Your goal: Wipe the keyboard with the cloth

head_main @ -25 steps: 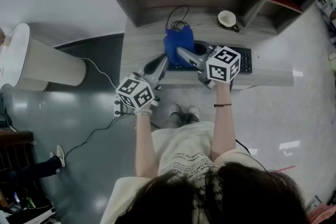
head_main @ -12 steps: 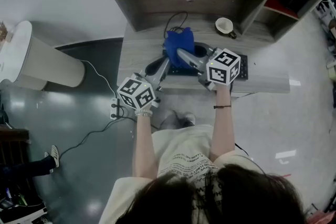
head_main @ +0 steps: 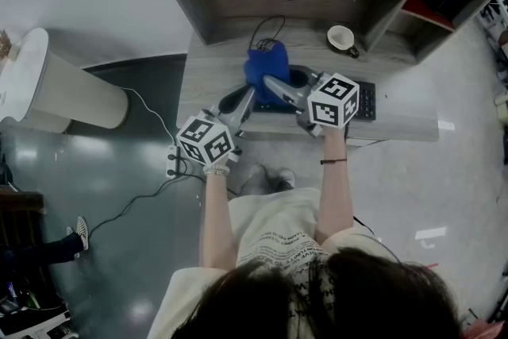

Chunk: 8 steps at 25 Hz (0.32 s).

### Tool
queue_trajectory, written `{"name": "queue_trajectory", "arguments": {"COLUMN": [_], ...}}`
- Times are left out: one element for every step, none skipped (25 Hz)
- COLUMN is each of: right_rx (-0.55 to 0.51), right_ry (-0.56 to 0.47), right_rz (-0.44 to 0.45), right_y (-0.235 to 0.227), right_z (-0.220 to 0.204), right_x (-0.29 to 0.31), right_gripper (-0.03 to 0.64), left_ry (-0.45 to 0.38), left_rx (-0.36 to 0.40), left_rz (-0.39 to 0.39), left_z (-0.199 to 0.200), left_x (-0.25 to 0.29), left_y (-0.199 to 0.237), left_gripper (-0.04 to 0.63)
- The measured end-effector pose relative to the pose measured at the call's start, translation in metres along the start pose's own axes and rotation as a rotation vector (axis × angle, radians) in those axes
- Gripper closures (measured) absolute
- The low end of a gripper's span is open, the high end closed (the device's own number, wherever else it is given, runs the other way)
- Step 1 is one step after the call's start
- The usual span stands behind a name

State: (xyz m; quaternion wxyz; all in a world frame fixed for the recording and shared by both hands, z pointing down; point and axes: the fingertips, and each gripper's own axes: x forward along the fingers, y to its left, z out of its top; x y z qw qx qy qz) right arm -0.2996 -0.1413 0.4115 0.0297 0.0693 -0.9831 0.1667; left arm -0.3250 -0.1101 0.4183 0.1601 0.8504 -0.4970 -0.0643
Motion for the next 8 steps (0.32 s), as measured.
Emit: {"name": "queue_trajectory", "arguments": {"right_rx": [-0.001, -0.001, -0.002, -0.003, -0.003, -0.003, -0.003, -0.003], "right_ry": [0.003, 0.006, 0.01, 0.014, 0.018, 0.019, 0.02, 0.02], "right_rz": [-0.002, -0.004, -0.005, -0.005, -0.005, -0.003, -0.002, 0.0], "right_y": [-0.0005, -0.001, -0.0015, -0.0017, -0.0016, -0.0016, -0.0016, -0.0015], "right_z": [-0.0005, -0.0007, -0.001, -0.0015, -0.0021, -0.0026, -0.0028, -0.003], "right_x": [0.0003, 0.0008, 0.0015, 0.0022, 0.0026, 0.0027, 0.0028, 0.0028], "right_gripper": [0.558, 0.558, 0.558, 0.558, 0.558, 0.558, 0.558, 0.558], "left_ry": [0.001, 0.001, 0.002, 0.002, 0.003, 0.004, 0.006, 0.008], "left_rx": [-0.001, -0.002, -0.004, -0.006, -0.008, -0.009, -0.009, -0.009], "left_rz": [0.001, 0.001, 0.002, 0.003, 0.004, 0.005, 0.005, 0.005], "left_z": [-0.0001, -0.0001, -0.0001, -0.0003, -0.0008, -0.0015, -0.0021, -0.0028], "left_x": [0.0, 0.0001, 0.0002, 0.0002, 0.0002, 0.0003, 0.0006, 0.0009], "left_y": [0.0005, 0.0012, 0.0019, 0.0025, 0.0028, 0.0029, 0.0028, 0.0028], "left_gripper": [0.592, 0.592, 0.592, 0.592, 0.592, 0.592, 0.592, 0.592]}}
